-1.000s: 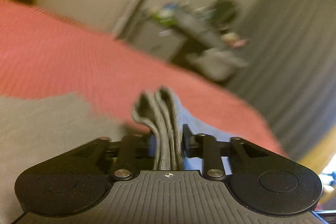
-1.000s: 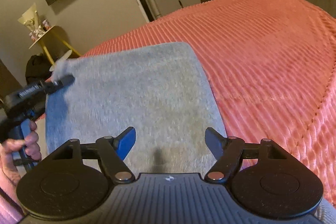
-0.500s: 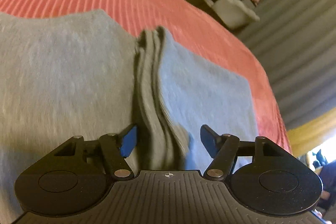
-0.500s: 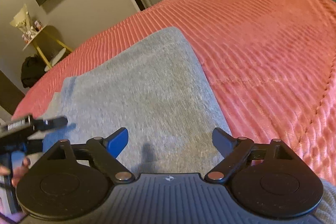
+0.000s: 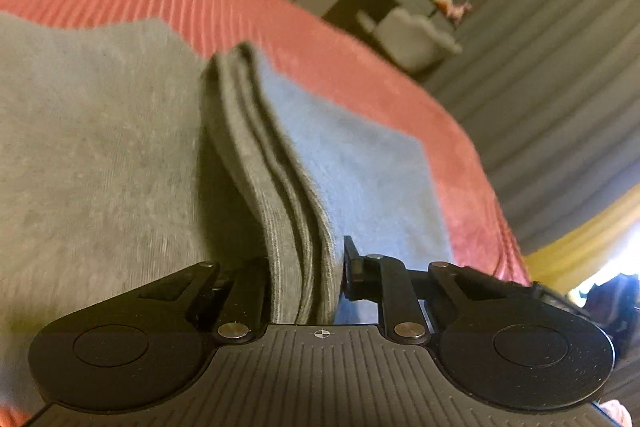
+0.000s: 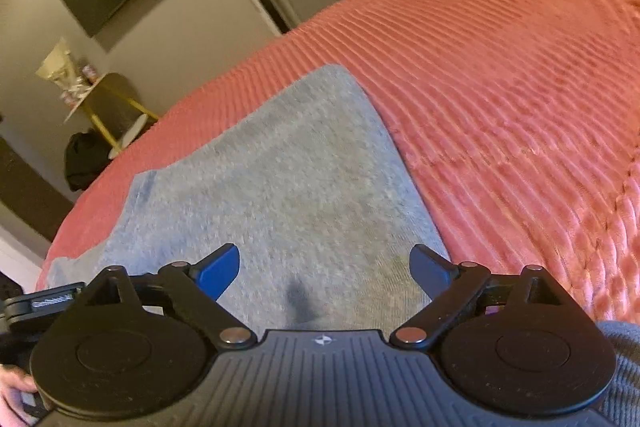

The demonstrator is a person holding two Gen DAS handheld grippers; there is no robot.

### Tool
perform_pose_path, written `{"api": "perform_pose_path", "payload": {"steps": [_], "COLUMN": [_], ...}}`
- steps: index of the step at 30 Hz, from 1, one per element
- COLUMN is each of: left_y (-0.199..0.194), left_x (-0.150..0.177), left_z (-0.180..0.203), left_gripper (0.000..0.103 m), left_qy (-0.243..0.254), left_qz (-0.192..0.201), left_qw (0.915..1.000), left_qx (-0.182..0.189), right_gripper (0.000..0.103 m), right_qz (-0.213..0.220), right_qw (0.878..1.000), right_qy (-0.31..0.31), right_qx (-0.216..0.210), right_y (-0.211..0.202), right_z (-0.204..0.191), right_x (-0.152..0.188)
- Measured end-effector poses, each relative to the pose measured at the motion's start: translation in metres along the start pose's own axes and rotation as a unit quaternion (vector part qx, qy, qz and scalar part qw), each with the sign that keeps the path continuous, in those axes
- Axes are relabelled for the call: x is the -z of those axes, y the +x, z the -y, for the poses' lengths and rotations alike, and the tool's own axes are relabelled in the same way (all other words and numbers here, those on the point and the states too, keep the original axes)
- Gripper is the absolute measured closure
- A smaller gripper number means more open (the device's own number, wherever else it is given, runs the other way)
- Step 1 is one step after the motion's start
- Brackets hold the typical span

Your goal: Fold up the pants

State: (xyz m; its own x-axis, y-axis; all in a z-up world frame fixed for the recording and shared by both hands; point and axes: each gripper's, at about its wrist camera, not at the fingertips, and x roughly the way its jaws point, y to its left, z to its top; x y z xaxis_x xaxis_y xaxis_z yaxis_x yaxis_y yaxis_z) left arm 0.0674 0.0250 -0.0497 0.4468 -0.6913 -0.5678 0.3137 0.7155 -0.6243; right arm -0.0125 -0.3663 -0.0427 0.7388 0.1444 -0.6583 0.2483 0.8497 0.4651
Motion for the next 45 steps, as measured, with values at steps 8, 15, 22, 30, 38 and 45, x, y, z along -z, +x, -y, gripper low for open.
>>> {"api": "perform_pose_path", "payload": {"steps": [8,15,22,30,38,45], "left_y": [-0.001,-0.003,0.027,0.035,-0.028,-0.102], "left_x": [0.001,-0.013,-0.042,-0.052,-0.055,-0.047], "left_z": [-0.034,-0.037,-0.033,0.002,-0.027,-0.067], "left_gripper": [0.072,0.06,0.061,0.084,0.033,0.027], "left_qy": [-0.075,-0.077,-0.075,0.015,-0.097,-0.178], "left_qz": [0.002,0.045,0.02,0.073,0.124,0.186], "left_qw": [0.9942,0.9931,0.9948,0.9881,0.9772,0.95], "left_qx": [-0.076,-0.076,-0.066,-0.135,-0.143,-0.176], "right_gripper": [0.009,0.009,0.006,0.005,0.005,0.005], "right_qz": [-0.015,-0.018,-0.019,-0.019,-0.02,-0.018], "right_qw": [0.999,0.998,0.998,0.999,0.999,0.999], "right_qy": [-0.041,-0.06,-0.051,-0.033,-0.031,-0.042], "right_qx": [-0.01,-0.009,-0.012,-0.022,-0.025,-0.016], "right_y": [0.005,0.001,0.004,0.006,0.006,0.007], "right_z": [-0.014,-0.016,-0.016,-0.013,-0.013,-0.016], "right_x": [0.006,0.009,0.012,0.013,0.013,0.015]}}
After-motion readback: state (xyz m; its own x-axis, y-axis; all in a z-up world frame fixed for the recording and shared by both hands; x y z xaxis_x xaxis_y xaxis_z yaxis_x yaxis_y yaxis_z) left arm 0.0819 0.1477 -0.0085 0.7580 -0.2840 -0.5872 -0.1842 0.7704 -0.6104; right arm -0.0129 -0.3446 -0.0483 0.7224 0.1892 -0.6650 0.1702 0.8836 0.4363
